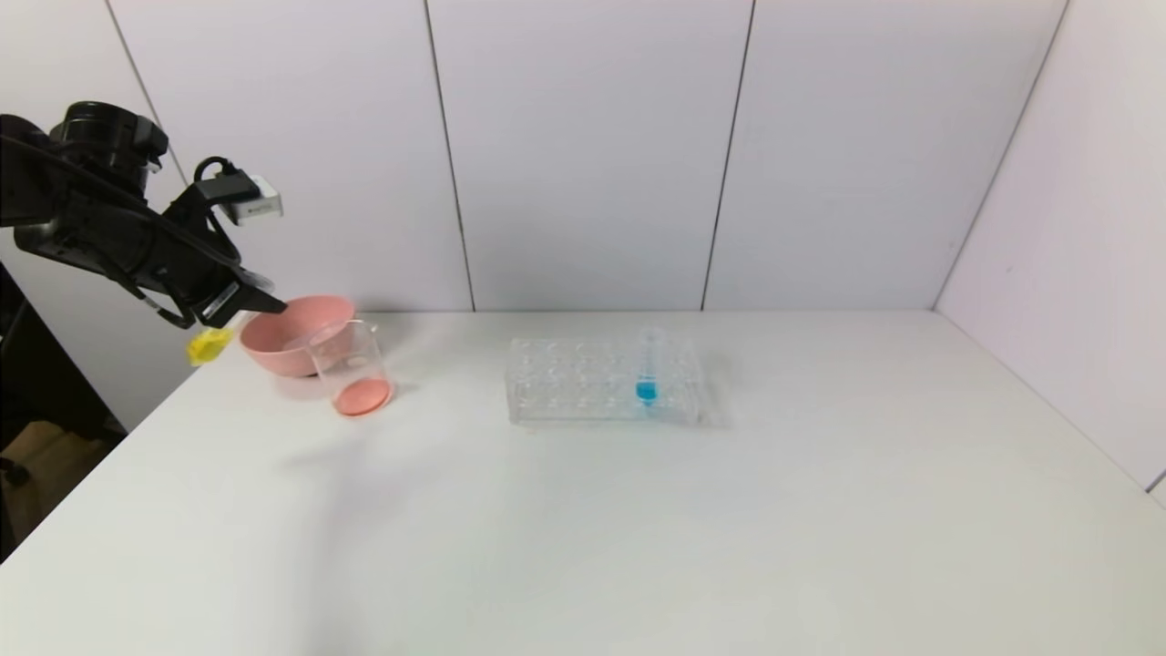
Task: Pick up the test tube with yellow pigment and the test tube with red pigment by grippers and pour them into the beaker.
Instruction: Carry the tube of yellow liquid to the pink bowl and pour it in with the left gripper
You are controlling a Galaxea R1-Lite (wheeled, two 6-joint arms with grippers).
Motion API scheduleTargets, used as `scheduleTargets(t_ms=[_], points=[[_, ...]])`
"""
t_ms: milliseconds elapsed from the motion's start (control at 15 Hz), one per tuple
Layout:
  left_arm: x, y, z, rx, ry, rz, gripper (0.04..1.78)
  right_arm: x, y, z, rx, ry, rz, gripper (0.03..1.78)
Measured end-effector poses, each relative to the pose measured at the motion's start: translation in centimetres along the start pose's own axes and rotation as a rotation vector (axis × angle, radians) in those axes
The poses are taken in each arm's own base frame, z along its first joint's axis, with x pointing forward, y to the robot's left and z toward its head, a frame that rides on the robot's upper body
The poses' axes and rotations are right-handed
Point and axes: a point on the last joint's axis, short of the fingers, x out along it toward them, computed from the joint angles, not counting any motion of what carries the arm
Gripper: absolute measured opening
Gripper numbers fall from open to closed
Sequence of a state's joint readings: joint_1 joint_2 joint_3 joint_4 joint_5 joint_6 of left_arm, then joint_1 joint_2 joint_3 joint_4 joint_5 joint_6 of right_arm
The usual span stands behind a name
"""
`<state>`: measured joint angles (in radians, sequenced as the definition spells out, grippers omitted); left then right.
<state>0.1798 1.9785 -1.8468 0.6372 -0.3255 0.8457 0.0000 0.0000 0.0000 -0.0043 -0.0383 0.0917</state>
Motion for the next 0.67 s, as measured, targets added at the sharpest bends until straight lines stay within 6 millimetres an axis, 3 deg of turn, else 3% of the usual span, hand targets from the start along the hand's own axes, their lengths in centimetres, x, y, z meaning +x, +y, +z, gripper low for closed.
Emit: scheduleTargets(t_ms=[667], points=[[2.8, -0.9, 2.4, 0.184, 0.131, 0.021, 0.48, 0.0, 0.0, 0.0, 0.000, 0.000, 0.000, 1.71]])
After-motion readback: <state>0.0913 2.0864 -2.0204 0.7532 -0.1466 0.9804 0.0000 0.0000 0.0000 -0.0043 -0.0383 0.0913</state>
